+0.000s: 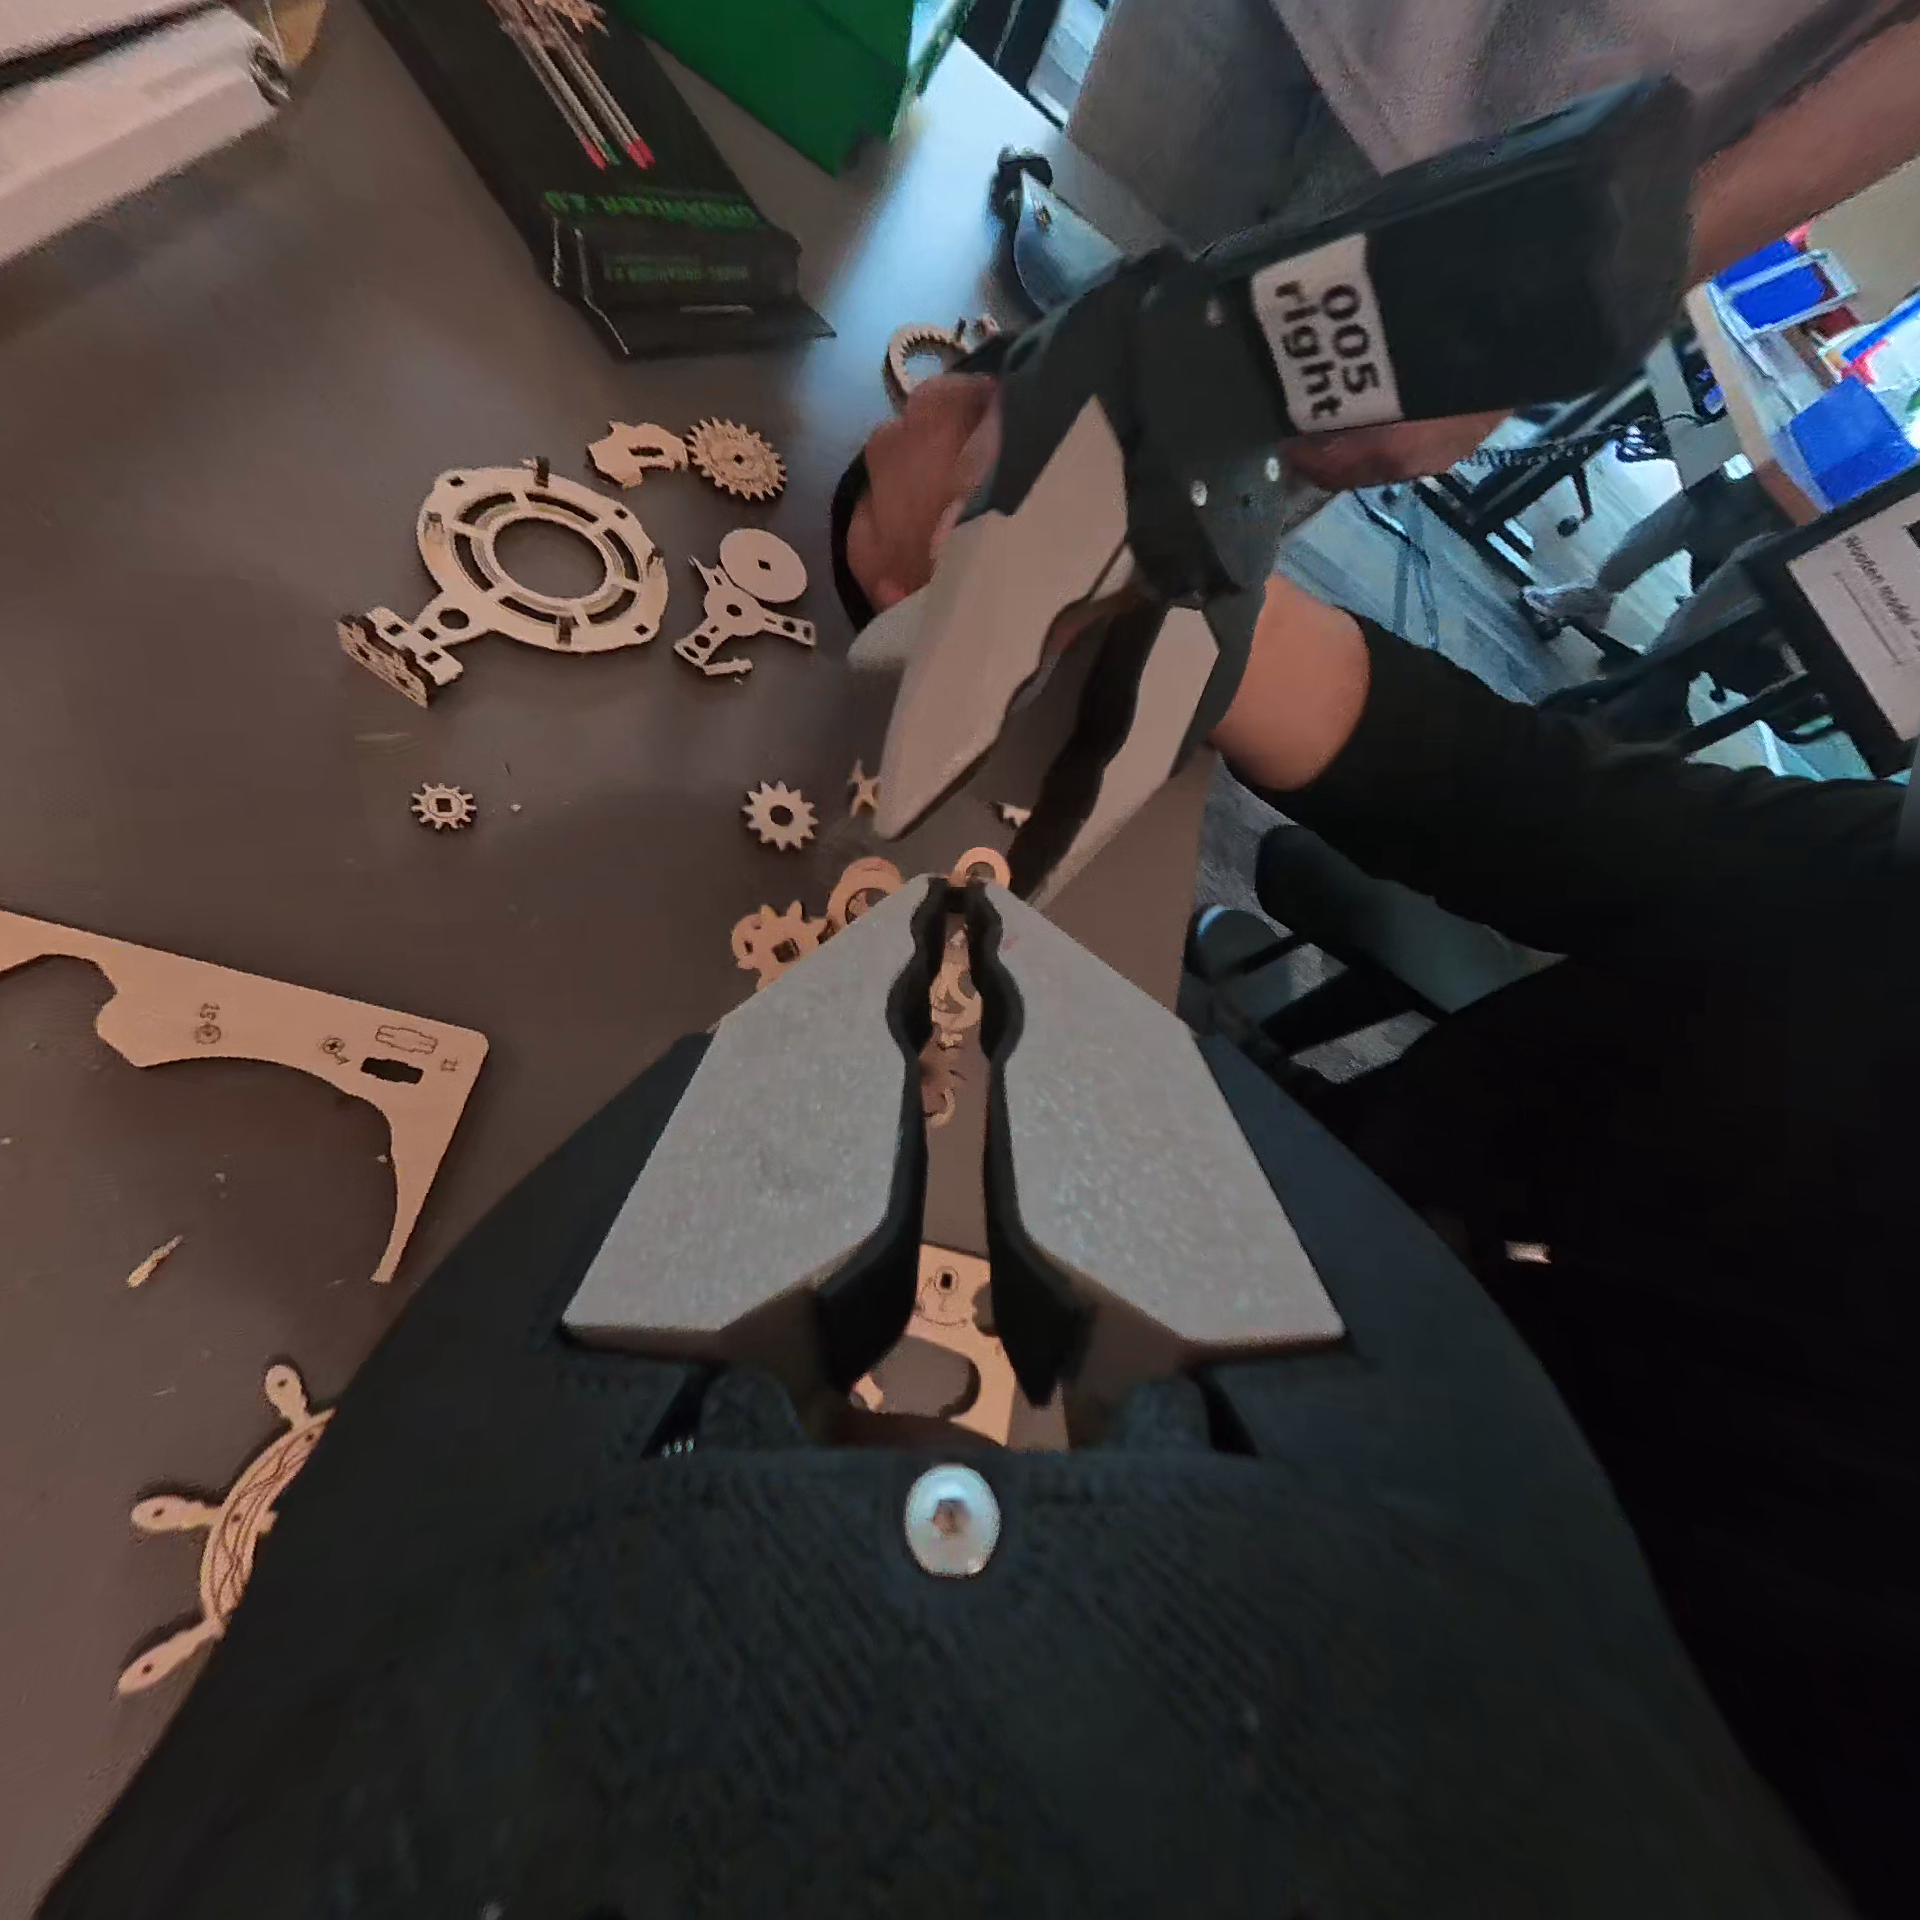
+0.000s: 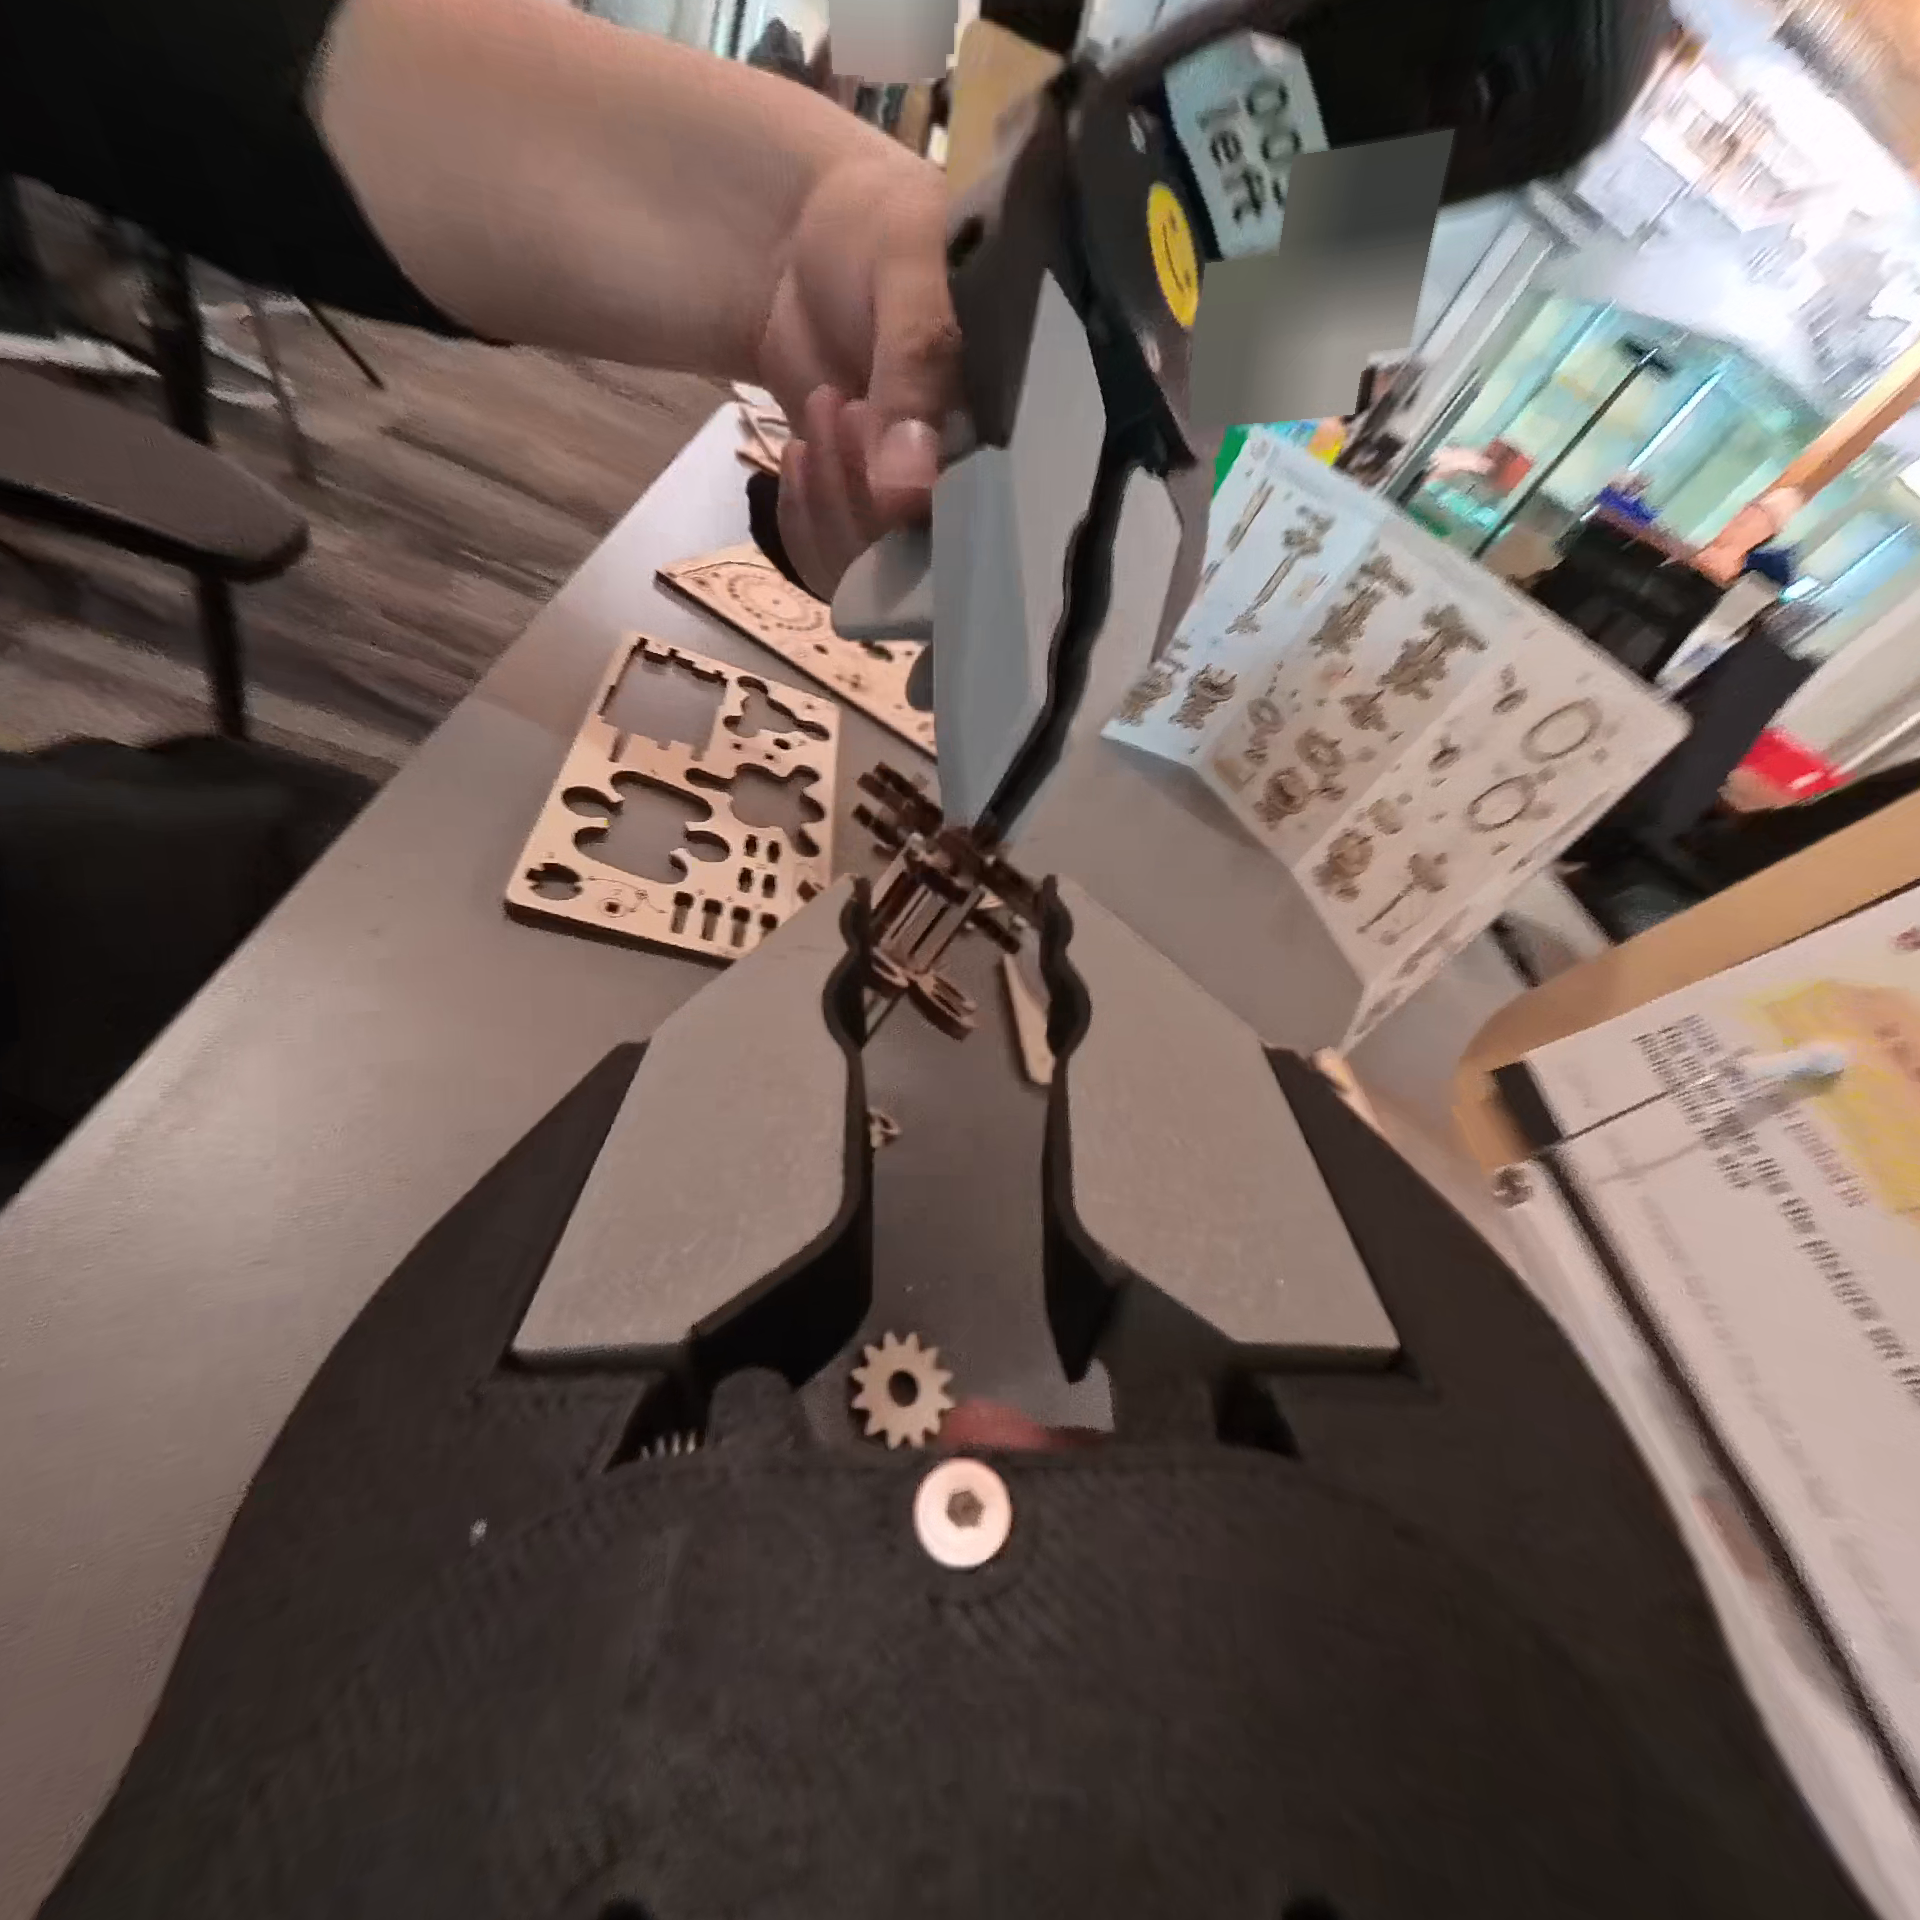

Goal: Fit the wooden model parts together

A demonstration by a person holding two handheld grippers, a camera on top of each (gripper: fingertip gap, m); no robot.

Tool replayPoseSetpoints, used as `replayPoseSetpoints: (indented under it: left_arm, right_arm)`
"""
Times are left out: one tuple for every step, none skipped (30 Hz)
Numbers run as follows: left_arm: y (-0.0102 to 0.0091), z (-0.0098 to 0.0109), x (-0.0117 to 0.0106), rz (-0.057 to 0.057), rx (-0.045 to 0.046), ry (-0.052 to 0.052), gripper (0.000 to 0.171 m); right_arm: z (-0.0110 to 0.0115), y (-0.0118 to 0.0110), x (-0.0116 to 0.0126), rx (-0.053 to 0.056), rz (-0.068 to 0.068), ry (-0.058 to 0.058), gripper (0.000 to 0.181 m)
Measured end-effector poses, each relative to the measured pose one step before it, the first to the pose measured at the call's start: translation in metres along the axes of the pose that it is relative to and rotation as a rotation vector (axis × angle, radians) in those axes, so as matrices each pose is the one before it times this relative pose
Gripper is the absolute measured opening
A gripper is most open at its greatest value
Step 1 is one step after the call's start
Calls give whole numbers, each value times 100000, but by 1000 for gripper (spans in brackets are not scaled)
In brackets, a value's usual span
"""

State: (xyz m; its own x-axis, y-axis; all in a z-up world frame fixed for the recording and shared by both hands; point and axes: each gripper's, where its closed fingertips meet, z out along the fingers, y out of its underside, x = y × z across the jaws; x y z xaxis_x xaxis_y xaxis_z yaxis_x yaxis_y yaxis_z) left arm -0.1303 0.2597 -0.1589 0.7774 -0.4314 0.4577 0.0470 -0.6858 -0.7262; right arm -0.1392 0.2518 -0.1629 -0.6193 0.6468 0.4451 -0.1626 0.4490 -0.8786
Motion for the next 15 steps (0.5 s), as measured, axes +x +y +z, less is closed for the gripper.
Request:
replayPoseSetpoints:
  left_arm:
    - [181,78,81,-813,-1818,1632,2]
    - [5,47,-23,-671,-515,908,1]
    - [-60,-6,-49,-544,-274,737,1]
    - [-6,-36,-28,54,-652,897,1]
    - [43,-16,-38,50,-646,880,1]
    - [86,29,-13,-492,-575,1368,1]
    - [99,25,77,-805,-504,2337,1]
    - [103,7,143,-1025,-367,2995,1]
    - [65,23,134,-1394,51,3063,1]
    - [34,28,33,-1388,141,2302,1]
    - [79,33,-37,-876,-55,1521,1]
    - [92,36,-92,-469,-145,668,1]
    - [75,25,-179,-203,54,-128,1]
    - [106,22,-148,-300,42,-55,1]
    - [152,29,-62,-41,-160,443,1]
  right_arm:
    - [-82,-206,3,-355,-3957,1486,21]
    - [-36,-77,-75,-804,-3462,734,17]
    - [40,-12,-150,-913,-2790,248,14]
    - [78,24,-108,-903,-2614,518,9]
    - [72,53,3,-1171,-2704,1046,9]
    - [35,48,-46,-1025,-2328,492,9]
    - [13,-43,-104,-335,-1648,-10,9]
    - [-17,-76,-118,-61,-1614,-70,9]
    - [-17,-7,-72,-778,-2196,410,9]
    - [4,94,-29,-1495,-2684,757,8]
    - [42,99,-28,-1624,-2730,736,8]
    - [70,119,-54,-1744,-2656,681,7]
    - [100,179,-56,-2155,-2897,786,7]
    - [95,173,-57,-2299,-3444,898,8]
    - [80,64,-131,-1672,-3182,539,8]
